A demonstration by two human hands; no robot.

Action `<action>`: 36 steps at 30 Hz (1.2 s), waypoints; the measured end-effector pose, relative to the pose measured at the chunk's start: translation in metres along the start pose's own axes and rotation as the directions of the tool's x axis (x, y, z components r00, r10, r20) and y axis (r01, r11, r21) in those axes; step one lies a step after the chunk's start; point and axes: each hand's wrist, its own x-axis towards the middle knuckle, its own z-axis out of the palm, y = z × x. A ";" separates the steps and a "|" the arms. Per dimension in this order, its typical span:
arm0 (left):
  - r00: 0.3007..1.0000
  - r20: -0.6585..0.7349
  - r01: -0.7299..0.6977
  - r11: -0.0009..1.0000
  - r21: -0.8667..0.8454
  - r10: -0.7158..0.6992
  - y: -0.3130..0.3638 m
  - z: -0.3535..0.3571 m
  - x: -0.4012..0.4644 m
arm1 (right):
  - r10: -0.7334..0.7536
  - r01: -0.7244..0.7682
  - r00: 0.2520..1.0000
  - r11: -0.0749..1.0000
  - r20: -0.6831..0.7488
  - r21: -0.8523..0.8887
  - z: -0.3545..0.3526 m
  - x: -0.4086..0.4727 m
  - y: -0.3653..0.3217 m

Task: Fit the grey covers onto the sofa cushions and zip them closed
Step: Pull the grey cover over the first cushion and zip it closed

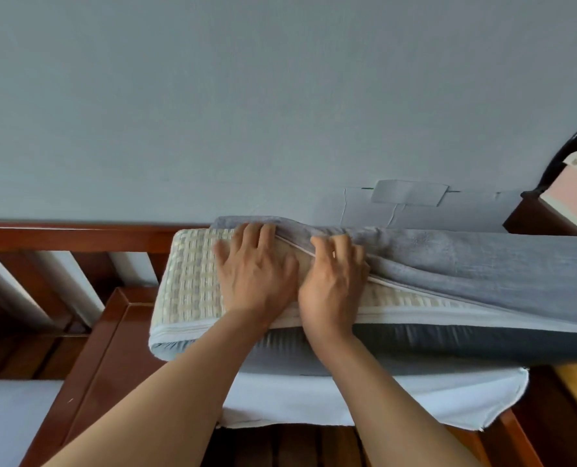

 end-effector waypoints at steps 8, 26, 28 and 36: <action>0.993 0.107 -0.057 0.998 0.018 0.054 -0.033 -0.007 0.043 | -0.114 0.115 0.991 0.993 0.076 -0.004 0.000 0.000 -0.005; 0.872 0.329 -0.233 0.899 -0.372 0.362 -0.086 -0.023 0.094 | -0.084 0.091 0.985 0.995 0.150 -0.042 0.020 -0.010 -0.045; 0.836 0.311 -0.295 0.848 -0.441 0.453 -0.093 -0.025 0.093 | -0.100 0.105 0.987 0.994 0.127 -0.036 0.020 -0.011 -0.042; 0.818 0.405 -0.142 0.827 -0.545 0.408 -0.127 -0.016 0.100 | -0.169 0.179 0.971 0.983 0.169 -0.049 0.019 -0.007 -0.046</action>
